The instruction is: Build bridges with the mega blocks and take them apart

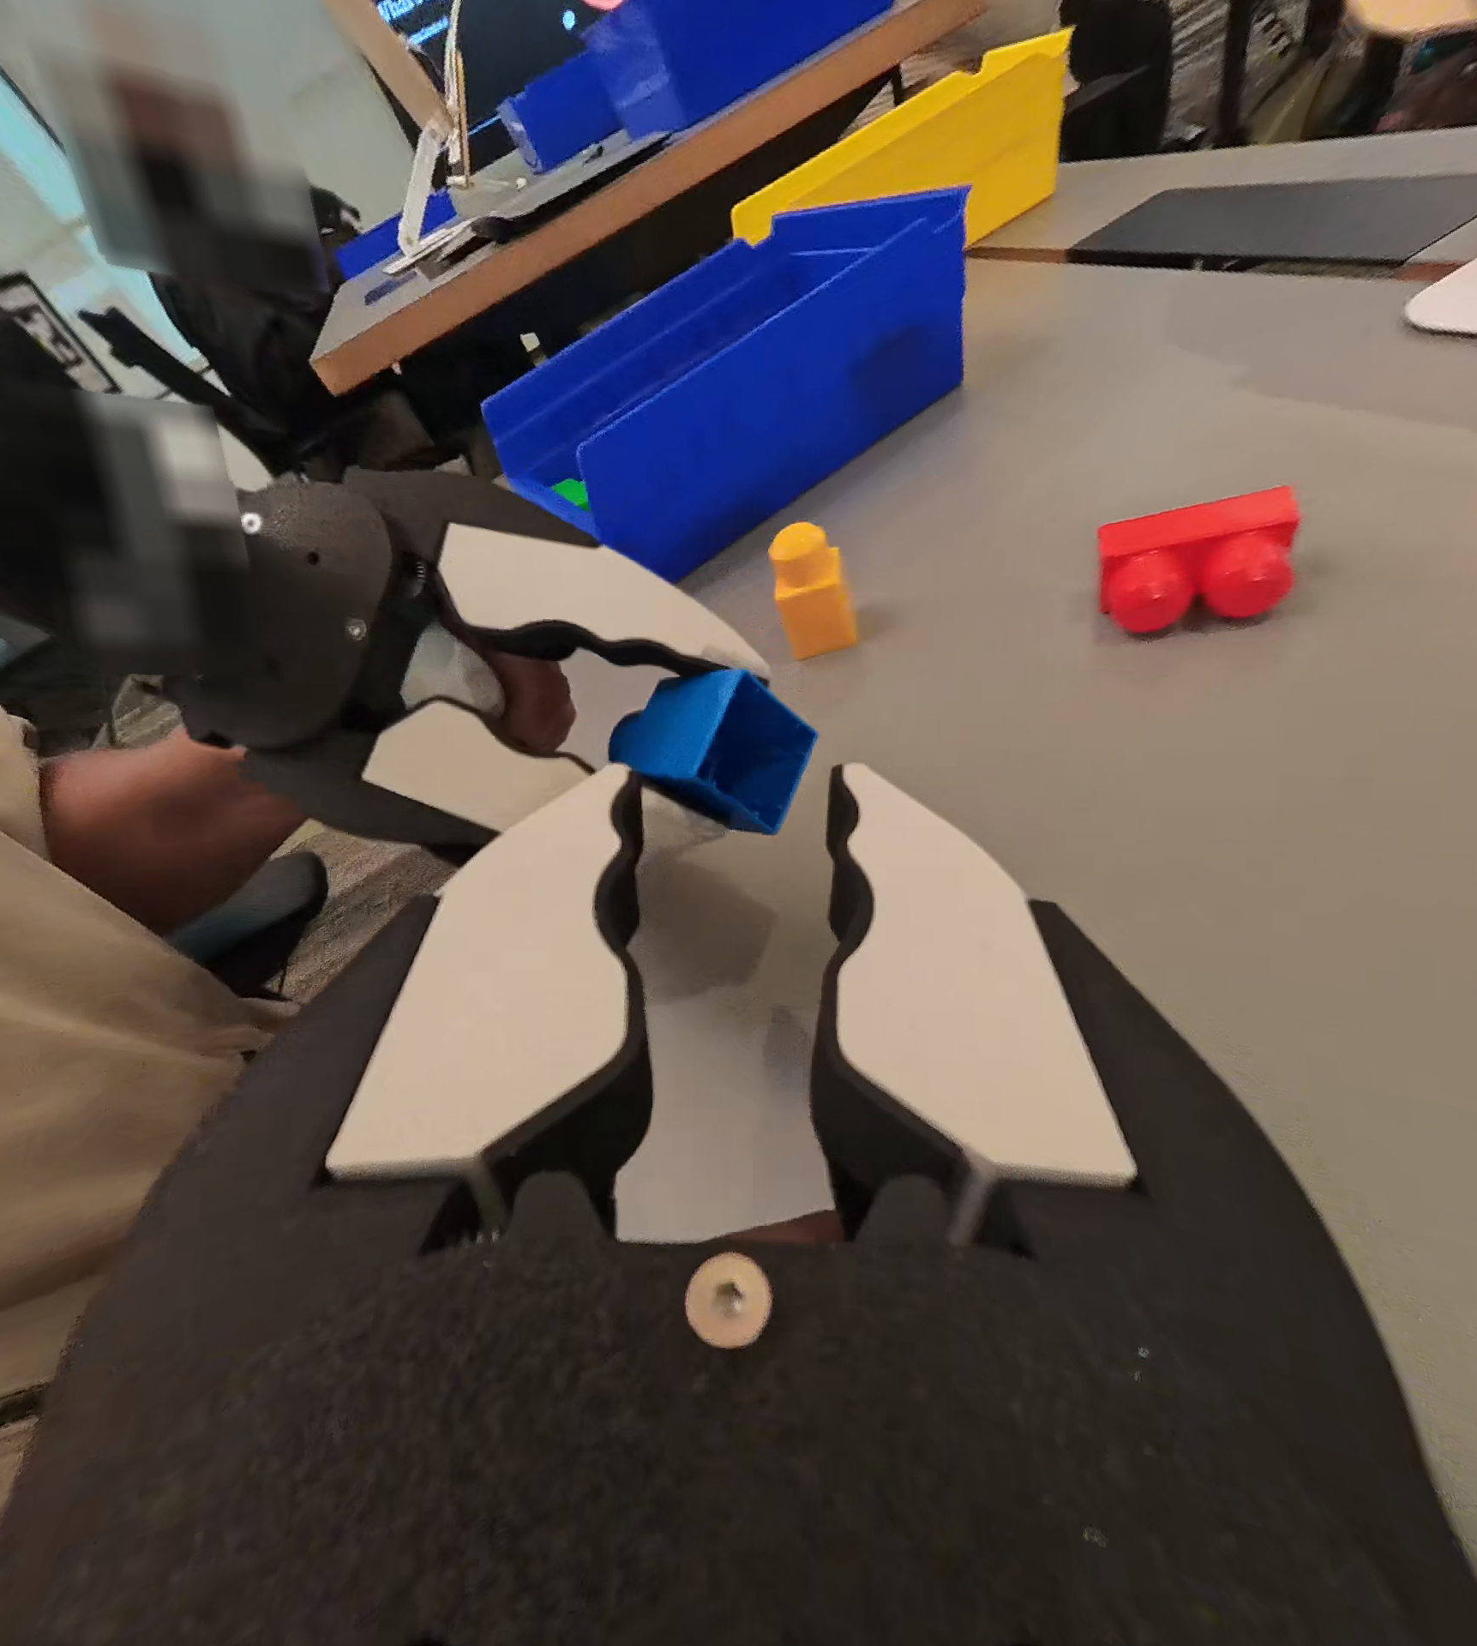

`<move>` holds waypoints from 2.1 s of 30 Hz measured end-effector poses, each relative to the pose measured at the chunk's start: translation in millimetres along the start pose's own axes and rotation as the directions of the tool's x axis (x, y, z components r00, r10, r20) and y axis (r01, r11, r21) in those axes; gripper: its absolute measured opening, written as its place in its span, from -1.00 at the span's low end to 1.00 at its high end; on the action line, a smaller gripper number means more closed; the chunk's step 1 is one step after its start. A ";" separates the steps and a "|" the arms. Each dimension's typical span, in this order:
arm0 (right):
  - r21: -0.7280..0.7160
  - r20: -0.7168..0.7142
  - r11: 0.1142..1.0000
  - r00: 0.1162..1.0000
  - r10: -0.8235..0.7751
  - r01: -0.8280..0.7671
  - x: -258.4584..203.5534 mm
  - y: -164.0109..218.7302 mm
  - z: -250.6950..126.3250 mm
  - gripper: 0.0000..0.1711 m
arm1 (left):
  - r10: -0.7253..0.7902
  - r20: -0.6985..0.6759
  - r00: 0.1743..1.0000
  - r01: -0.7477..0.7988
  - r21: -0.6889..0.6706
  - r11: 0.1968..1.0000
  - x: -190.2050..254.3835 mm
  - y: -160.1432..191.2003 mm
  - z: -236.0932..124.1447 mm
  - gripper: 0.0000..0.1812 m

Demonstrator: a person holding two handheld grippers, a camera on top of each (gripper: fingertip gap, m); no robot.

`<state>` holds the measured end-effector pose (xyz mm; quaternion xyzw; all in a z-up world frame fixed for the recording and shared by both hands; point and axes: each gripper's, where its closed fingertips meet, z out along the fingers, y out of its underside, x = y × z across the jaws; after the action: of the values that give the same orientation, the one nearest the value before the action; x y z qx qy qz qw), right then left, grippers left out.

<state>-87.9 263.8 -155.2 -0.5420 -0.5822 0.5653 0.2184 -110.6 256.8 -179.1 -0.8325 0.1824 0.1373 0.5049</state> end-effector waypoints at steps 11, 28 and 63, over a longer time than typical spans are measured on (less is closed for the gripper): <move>-0.071 0.027 0.997 1.000 0.005 -0.003 -13.0 12.1 13.7 -0.88 | 0.022 -0.023 0.999 -0.021 0.037 0.999 17.3 -7.5 1.0 -0.60; 0.047 0.161 0.974 0.964 0.212 -0.223 -3.9 -9.4 -3.8 -0.99 | 0.004 0.011 1.000 -0.004 0.024 1.000 7.3 13.2 -3.3 -0.55; -0.005 0.302 0.935 0.891 0.340 -0.355 -17.1 -28.7 24.0 -0.65 | -0.027 -0.047 0.999 0.035 0.174 0.984 -24.2 19.6 -47.3 -0.68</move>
<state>-114.3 245.1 -129.7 -0.5403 -0.4874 0.6849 0.0372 -138.9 210.4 -163.2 -0.7904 0.1919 0.0945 0.5741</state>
